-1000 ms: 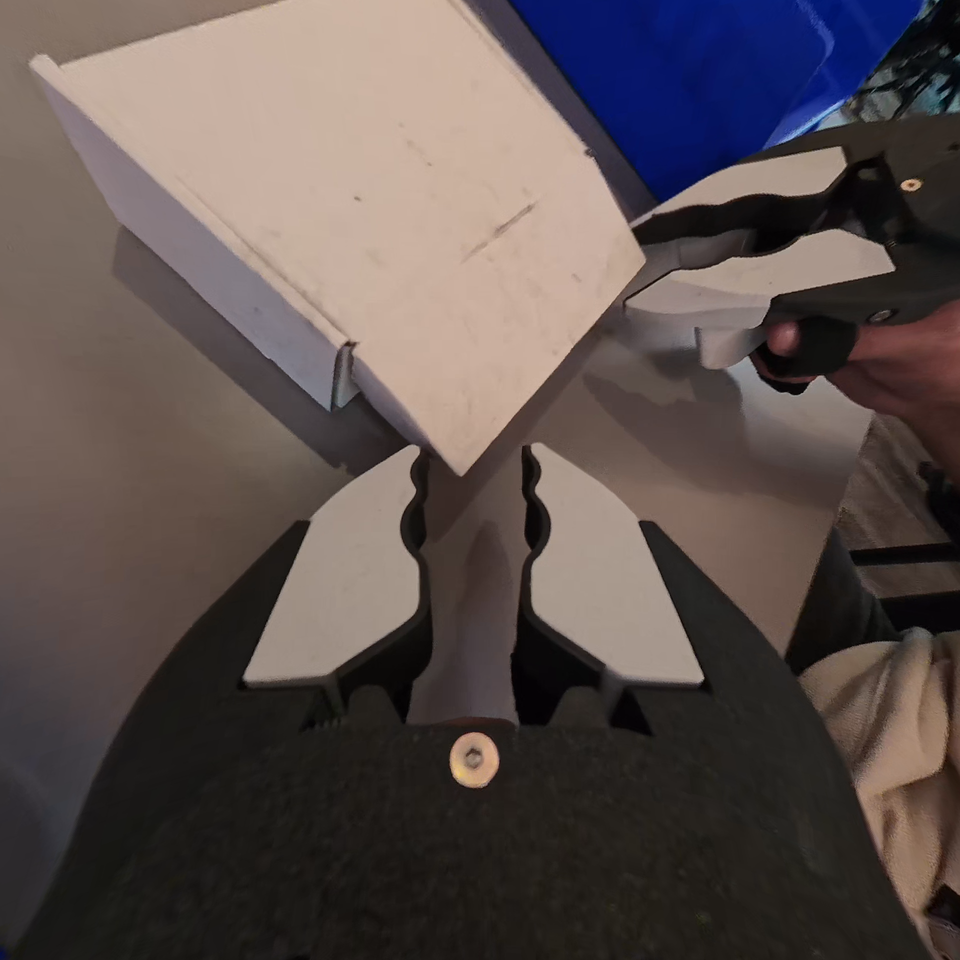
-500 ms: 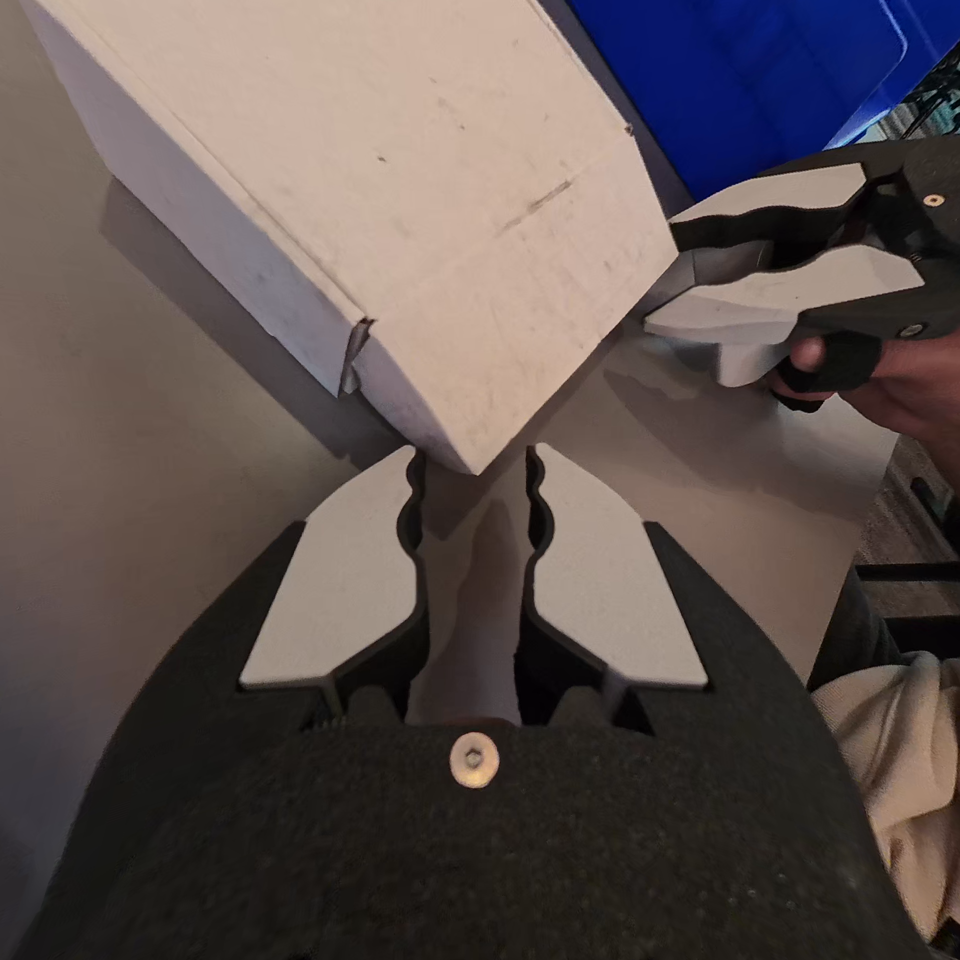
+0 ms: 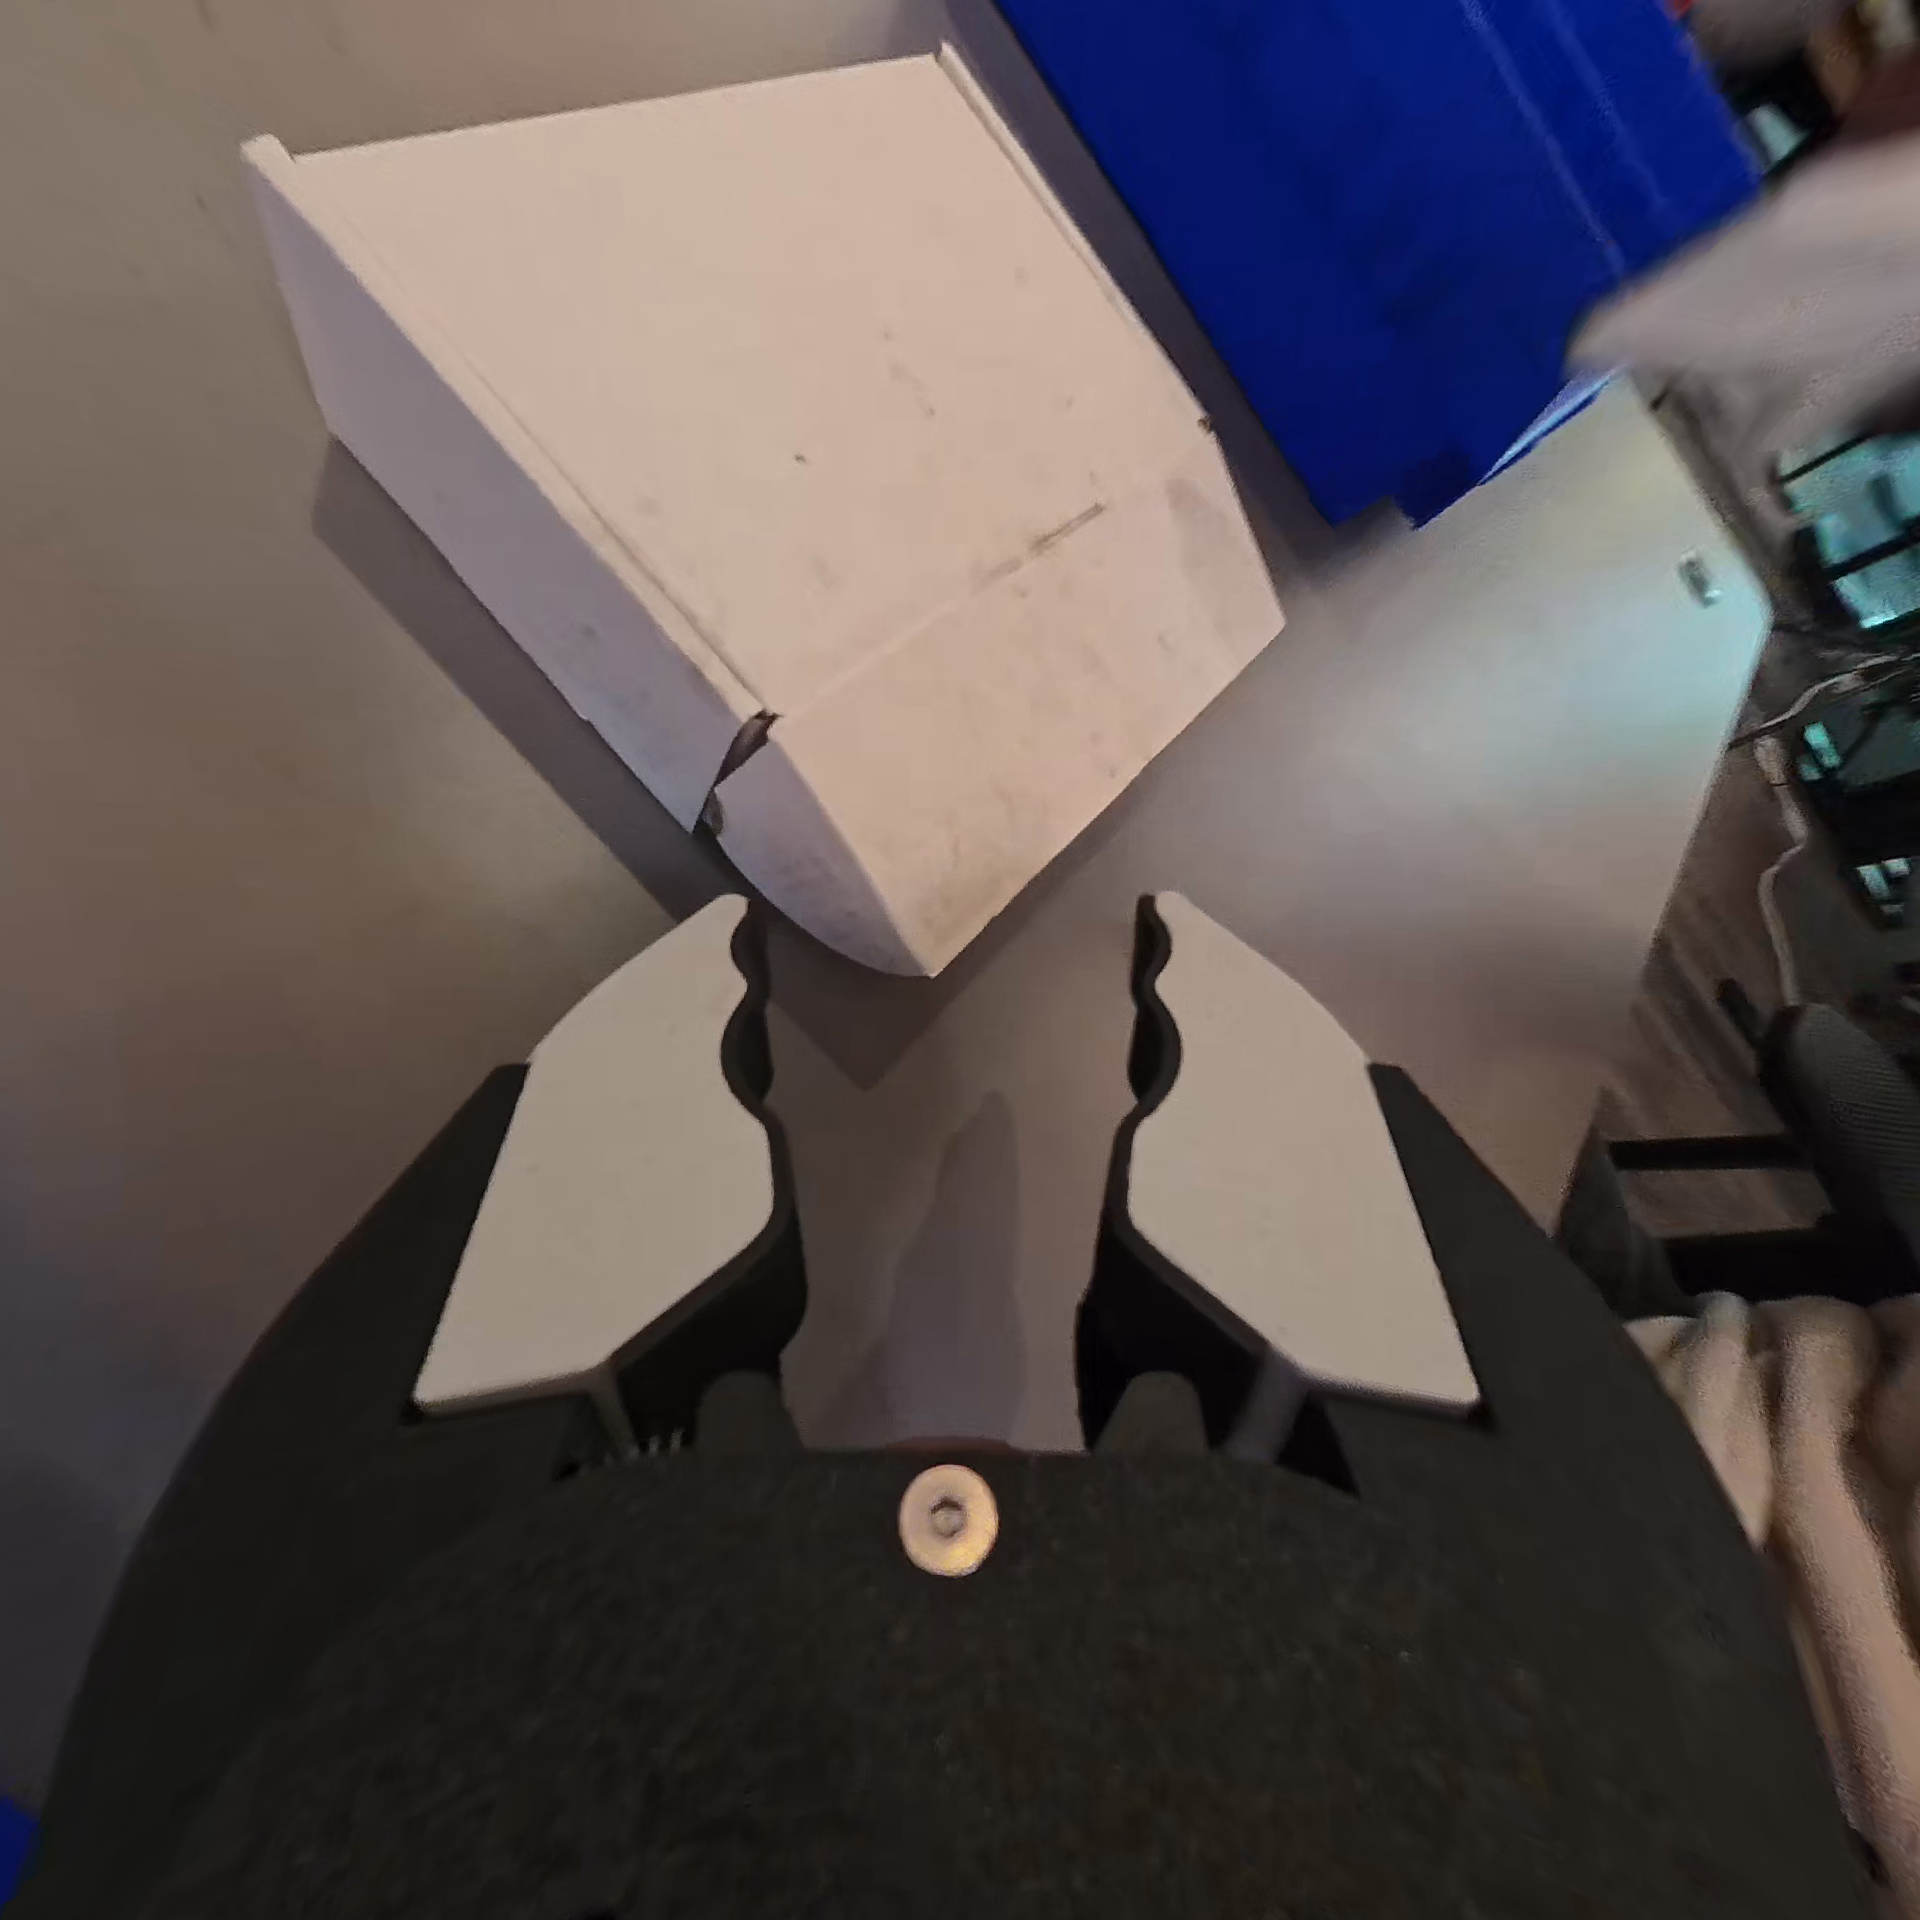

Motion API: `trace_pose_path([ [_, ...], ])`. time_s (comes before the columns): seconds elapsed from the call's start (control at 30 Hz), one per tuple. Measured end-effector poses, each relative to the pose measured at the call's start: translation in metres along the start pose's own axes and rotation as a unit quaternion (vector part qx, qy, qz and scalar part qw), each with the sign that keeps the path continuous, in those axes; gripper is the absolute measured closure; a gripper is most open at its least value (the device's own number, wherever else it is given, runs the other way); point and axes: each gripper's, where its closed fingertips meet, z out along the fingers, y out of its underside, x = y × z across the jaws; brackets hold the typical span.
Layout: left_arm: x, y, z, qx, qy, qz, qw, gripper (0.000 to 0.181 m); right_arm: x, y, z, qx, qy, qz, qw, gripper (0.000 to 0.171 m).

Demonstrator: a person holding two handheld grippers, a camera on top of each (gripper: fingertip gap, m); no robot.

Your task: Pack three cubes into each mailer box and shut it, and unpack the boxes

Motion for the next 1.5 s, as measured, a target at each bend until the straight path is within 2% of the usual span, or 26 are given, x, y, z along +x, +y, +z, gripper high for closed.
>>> trace_pose_path([
  [0.03, -0.003, 0.003, 0.003, -0.006, -0.019, 0.011, 1.000, 0.120, 0.004, -0.011, 0.010, -0.003, -0.023, -0.038, 0.999, 0.101],
  [0.07, -0.009, 0.005, 0.006, -0.016, -0.049, 0.019, 0.998, 0.126, -0.004, -0.010, 0.024, -0.035, -0.091, -0.053, 0.994, 0.091],
  [0.1, -0.015, 0.007, 0.009, -0.028, -0.078, 0.024, 0.996, 0.127, -0.017, -0.002, 0.037, -0.083, -0.169, -0.053, 0.981, 0.079],
  [0.13, -0.018, 0.007, 0.010, -0.035, -0.092, 0.030, 0.995, 0.125, -0.020, 0.009, 0.049, -0.133, -0.203, -0.059, 0.968, 0.079],
  [0.17, -0.020, 0.006, 0.011, -0.036, -0.101, 0.035, 0.994, 0.123, -0.018, 0.020, 0.061, -0.170, -0.197, -0.082, 0.962, 0.074],
  [0.3, -0.027, 0.001, 0.014, -0.035, -0.103, 0.038, 0.993, 0.123, -0.006, 0.039, 0.089, -0.209, -0.127, -0.214, 0.946, 0.059],
  [0.47, -0.032, 0.003, 0.022, -0.049, -0.097, 0.044, 0.993, 0.126, -0.003, 0.043, 0.103, -0.226, -0.171, -0.187, 0.941, 0.043],
  [0.67, -0.038, 0.000, 0.033, -0.057, -0.097, 0.046, 0.993, 0.131, 0.005, 0.057, 0.122, -0.272, -0.165, -0.174, 0.932, 0.025],
  [0.7, -0.039, 0.000, 0.036, -0.060, -0.099, 0.047, 0.992, 0.132, 0.009, 0.060, 0.125, -0.282, -0.145, -0.188, 0.929, 0.030],
  [0.8, -0.044, -0.005, 0.039, -0.051, -0.110, 0.049, 0.991, 0.136, 0.013, 0.070, 0.133, -0.315, -0.123, -0.209, 0.918, 0.025],
  [0.9, -0.047, -0.004, 0.039, -0.056, -0.117, 0.055, 0.990, 0.151, 0.012, 0.069, 0.130, -0.314, -0.141, -0.206, 0.916, 0.027],
  [1.0, -0.044, -0.002, 0.037, -0.050, -0.100, 0.056, 0.992, 0.153, 0.010, 0.067, 0.129, -0.297, -0.161, -0.203, 0.919, 0.028],
  [1.03, -0.044, -0.003, 0.037, -0.044, -0.097, 0.051, 0.993, 0.149, 0.009, 0.067, 0.128, -0.296, -0.164, -0.205, 0.918, 0.028],
  [1.1, -0.044, -0.009, 0.038, -0.025, -0.088, 0.045, 0.995, 0.113, 0.007, 0.067, 0.127, -0.297, -0.172, -0.203, 0.917, 0.030],
  [1.17, -0.046, -0.014, 0.039, -0.018, -0.092, 0.050, 0.994, 0.088, 0.006, 0.067, 0.127, -0.298, -0.174, -0.199, 0.917, 0.030],
  [1.2, -0.045, -0.017, 0.041, -0.012, -0.088, 0.060, 0.994, 0.083, 0.006, 0.067, 0.126, -0.299, -0.173, -0.199, 0.917, 0.030],
  [1.23, -0.041, -0.018, 0.043, -0.009, -0.076, 0.073, 0.994, 0.087, 0.006, 0.067, 0.126, -0.302, -0.172, -0.199, 0.916, 0.030],
  [1.27, -0.037, -0.016, 0.045, -0.013, -0.067, 0.085, 0.994, 0.099, 0.006, 0.067, 0.126, -0.303, -0.172, -0.200, 0.916, 0.030],
  [1.33, -0.038, -0.012, 0.046, -0.024, -0.086, 0.112, 0.990, 0.098, 0.006, 0.068, 0.126, -0.306, -0.172, -0.207, 0.913, 0.030],
  [1.43, -0.042, -0.009, 0.042, -0.037, -0.122, 0.138, 0.982, 0.109, 0.004, 0.067, 0.125, -0.303, -0.178, -0.203, 0.914, 0.030],
  [1.47, -0.040, -0.008, 0.040, -0.037, -0.118, 0.138, 0.983, 0.121, 0.001, 0.064, 0.125, -0.296, -0.188, -0.190, 0.917, 0.031],
  [1.5, -0.035, -0.007, 0.038, -0.036, -0.105, 0.134, 0.985, 0.125, -0.003, 0.062, 0.122, -0.289, -0.203, -0.180, 0.918, 0.033],
])
